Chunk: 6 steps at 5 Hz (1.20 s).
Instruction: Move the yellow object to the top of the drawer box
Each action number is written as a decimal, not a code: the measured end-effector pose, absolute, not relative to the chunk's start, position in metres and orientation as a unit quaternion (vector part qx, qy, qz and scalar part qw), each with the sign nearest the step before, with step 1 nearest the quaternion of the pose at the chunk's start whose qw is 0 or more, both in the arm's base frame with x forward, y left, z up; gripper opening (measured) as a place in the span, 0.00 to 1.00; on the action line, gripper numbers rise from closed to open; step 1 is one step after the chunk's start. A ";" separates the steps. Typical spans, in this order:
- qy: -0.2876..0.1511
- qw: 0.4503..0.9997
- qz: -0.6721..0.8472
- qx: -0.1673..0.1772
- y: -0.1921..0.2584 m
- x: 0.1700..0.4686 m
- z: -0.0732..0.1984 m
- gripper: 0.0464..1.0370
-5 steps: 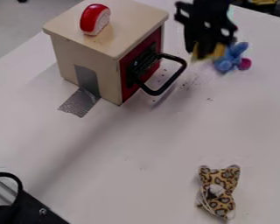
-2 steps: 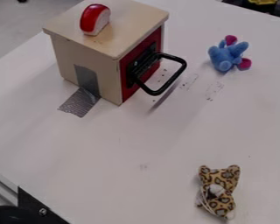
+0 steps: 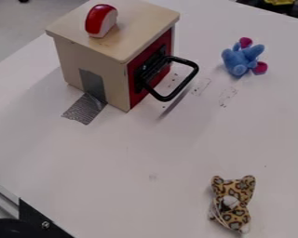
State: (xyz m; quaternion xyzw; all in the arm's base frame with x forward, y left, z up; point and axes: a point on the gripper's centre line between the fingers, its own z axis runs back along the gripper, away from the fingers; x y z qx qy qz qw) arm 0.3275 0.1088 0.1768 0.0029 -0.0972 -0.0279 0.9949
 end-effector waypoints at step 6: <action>-0.085 0.996 0.000 0.010 0.112 0.299 0.156 0.82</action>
